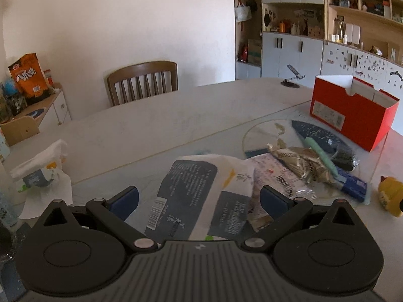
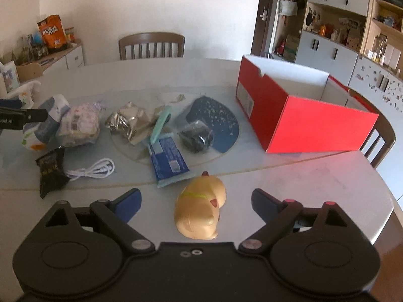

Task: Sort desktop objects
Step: 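Grasp the yellow duck toy with the right tool while the left tool grasps the grey-white tissue pack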

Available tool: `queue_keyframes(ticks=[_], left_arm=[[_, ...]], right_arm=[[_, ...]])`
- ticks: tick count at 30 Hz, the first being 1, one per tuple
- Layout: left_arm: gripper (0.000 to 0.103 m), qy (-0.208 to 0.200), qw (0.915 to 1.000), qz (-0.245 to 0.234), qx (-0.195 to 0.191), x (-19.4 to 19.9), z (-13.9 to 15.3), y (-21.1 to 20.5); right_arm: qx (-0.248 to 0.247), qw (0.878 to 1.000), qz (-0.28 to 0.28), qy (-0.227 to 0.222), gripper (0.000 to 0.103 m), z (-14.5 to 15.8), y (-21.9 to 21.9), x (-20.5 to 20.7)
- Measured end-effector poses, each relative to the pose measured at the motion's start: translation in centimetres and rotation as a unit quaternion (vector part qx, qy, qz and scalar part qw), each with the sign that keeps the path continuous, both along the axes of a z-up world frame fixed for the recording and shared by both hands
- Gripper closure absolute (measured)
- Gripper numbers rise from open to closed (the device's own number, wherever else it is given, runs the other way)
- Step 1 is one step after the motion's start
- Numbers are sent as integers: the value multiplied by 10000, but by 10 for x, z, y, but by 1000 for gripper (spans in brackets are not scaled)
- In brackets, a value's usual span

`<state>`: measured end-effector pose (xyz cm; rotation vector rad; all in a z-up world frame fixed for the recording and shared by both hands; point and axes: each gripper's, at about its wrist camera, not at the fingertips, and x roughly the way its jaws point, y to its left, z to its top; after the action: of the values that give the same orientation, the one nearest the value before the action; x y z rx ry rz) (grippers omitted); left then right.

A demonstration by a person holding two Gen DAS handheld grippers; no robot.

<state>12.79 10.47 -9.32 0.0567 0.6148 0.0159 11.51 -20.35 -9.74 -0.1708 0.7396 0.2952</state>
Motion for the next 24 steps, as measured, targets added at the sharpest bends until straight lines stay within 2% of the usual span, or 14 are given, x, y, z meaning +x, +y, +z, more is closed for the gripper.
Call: queue_keyframes(ticks=[5, 11, 17, 22, 24], left_arm=[[0, 209, 9997, -124, 14, 15, -14, 5], [0, 457, 9985, -266, -157, 28, -24, 10], [1, 430, 9982, -259, -341, 29, -23, 13], [12, 481, 9973, -262, -479, 30, -21, 14], [13, 480, 9969, -258, -564, 30, -20, 14]], right_arm=[[-118, 9998, 33, 124, 11, -11, 5, 8], [-171, 9995, 47, 247, 14, -18, 9, 17], [-166, 9992, 14, 370, 21, -22, 10, 23], [-113, 9989, -14, 458, 28, -23, 10, 27], [-83, 9987, -7, 501, 31, -23, 10, 28]])
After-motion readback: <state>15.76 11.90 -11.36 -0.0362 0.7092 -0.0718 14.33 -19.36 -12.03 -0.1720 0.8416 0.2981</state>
